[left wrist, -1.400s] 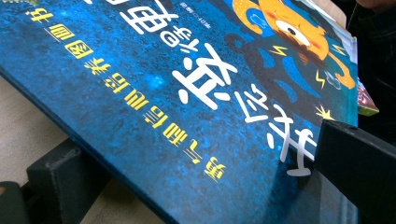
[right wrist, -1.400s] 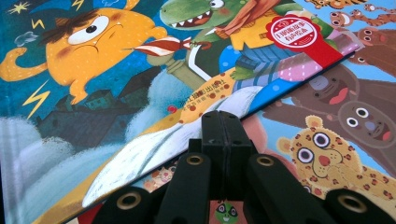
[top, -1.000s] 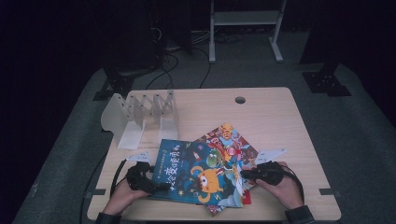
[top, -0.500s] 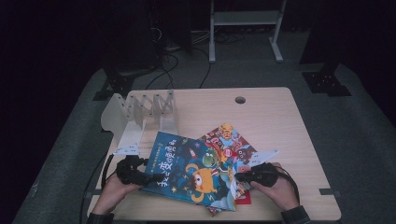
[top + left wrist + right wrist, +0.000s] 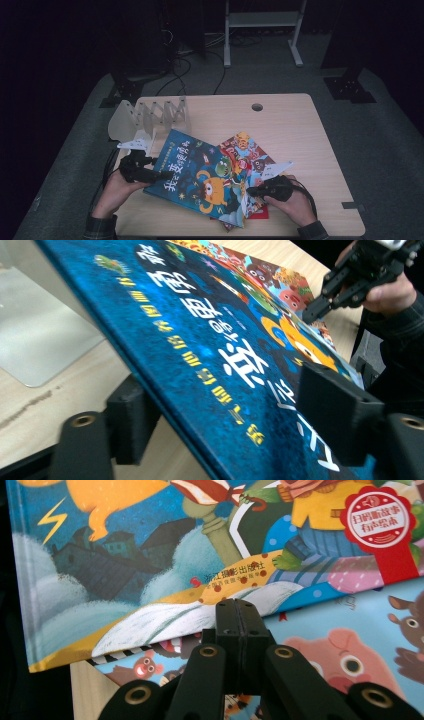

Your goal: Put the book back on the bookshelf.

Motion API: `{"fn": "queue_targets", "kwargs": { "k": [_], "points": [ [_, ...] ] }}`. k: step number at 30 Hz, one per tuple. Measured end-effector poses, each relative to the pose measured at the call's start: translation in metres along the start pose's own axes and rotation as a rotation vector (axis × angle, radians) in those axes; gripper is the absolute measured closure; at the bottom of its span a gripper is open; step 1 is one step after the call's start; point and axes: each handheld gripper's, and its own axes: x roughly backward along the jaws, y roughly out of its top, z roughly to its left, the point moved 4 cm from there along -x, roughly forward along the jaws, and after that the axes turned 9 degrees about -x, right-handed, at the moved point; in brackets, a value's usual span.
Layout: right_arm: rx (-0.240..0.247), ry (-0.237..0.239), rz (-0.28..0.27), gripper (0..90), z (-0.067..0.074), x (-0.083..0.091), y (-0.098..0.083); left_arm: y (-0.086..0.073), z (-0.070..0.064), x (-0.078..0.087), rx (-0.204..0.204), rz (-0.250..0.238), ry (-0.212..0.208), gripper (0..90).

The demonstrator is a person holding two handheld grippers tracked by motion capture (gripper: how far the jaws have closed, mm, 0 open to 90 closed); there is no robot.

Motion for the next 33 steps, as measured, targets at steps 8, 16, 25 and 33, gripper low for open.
{"fn": "queue_targets", "kwargs": {
  "k": [8, 16, 25, 33],
  "points": [
    [0.000, 0.023, 0.003, 88.8, 0.003, -0.004, 0.002, 0.022, 0.008, 0.005, -0.003, 0.049, 0.010, 39.2],
    [0.007, 0.034, 0.007, 88.9, 0.006, -0.008, 0.005, 0.046, 0.016, 0.011, -0.007, 0.033, -0.043, 48.5],
    [0.030, 0.041, 0.010, 88.9, 0.013, -0.016, 0.011, 0.080, 0.018, 0.016, -0.031, 0.032, -0.091, 58.7],
    [0.049, 0.060, 0.008, 89.0, 0.022, -0.025, 0.017, 0.110, 0.018, 0.019, -0.038, 0.099, -0.095, 64.1]
  ]
}}
